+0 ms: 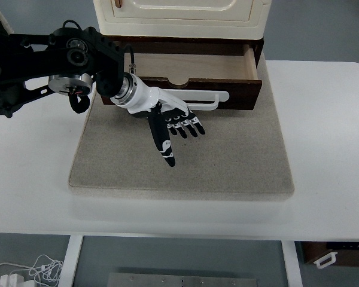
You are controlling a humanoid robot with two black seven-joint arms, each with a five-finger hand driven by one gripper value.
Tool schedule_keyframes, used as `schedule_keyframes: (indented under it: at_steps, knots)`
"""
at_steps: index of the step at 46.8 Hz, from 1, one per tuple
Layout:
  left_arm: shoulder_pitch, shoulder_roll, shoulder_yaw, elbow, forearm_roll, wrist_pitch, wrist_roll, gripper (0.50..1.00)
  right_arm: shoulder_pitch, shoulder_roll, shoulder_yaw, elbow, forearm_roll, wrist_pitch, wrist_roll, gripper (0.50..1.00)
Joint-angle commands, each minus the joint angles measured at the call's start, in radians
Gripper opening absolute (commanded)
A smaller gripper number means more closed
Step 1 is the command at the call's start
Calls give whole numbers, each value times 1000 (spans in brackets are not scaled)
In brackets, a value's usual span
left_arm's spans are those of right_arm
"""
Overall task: Close drawer under combined cabinet
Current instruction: 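Push the drawer front with the left hand toward the cabinet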
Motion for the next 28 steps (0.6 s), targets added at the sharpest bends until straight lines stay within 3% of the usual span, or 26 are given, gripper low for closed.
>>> schedule_keyframes:
  at_steps: [1,28]
  knots:
    - [3,0,-13,21,6,0,0,1000,-1,0,0,0,1,-1,0,952]
    - [6,-15,-33,153,41,-2,-5,1000,1,0,0,-1,1,0,0,952]
